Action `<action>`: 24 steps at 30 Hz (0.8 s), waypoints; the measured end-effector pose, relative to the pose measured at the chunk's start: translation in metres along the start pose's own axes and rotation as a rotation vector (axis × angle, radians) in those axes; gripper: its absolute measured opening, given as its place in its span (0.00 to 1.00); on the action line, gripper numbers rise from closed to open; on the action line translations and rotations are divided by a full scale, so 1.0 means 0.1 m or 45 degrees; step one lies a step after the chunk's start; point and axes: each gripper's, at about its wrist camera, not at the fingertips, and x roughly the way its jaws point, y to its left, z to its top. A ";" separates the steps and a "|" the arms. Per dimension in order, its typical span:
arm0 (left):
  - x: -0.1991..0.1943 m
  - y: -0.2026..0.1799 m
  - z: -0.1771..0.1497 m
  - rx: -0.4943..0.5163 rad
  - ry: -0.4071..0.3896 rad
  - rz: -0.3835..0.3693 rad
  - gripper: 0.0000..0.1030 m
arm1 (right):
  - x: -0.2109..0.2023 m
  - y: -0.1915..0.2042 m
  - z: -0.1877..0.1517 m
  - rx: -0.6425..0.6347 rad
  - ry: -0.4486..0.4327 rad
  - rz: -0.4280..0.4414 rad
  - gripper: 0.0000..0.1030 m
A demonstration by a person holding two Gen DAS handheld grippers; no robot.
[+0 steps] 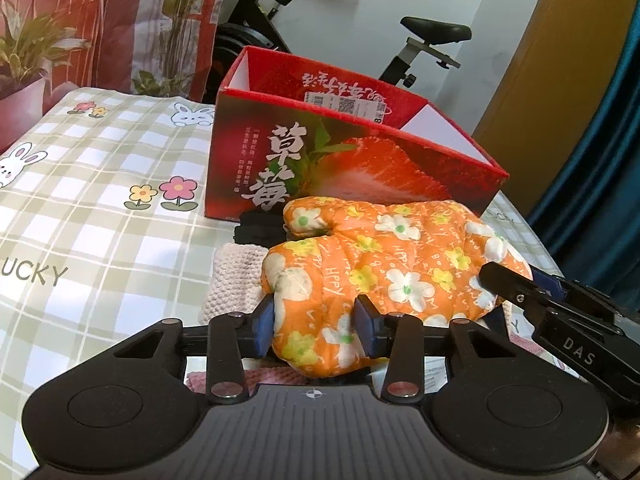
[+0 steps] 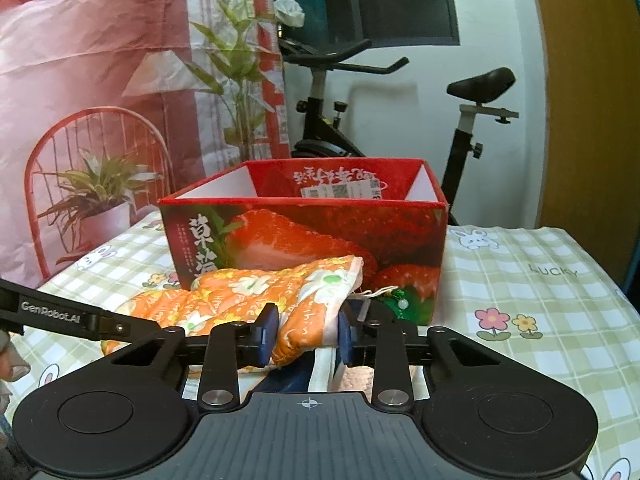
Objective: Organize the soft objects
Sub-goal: 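Close the left gripper on the orange pouch while the right gripper also grips it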
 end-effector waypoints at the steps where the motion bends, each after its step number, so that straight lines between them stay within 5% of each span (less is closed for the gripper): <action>1: 0.01 0.01 0.00 -0.005 0.005 0.004 0.44 | 0.01 0.01 0.00 -0.002 0.004 0.004 0.27; 9: 0.04 0.09 -0.03 -0.049 0.009 -0.006 0.48 | 0.03 0.01 -0.02 0.005 0.023 0.018 0.27; 15: -0.09 0.07 0.04 -0.022 -0.064 0.008 0.16 | -0.03 0.04 0.06 -0.016 -0.001 0.035 0.24; 24: -0.43 -0.08 0.27 0.068 -0.245 0.034 0.14 | -0.28 0.11 0.37 -0.085 -0.124 0.065 0.21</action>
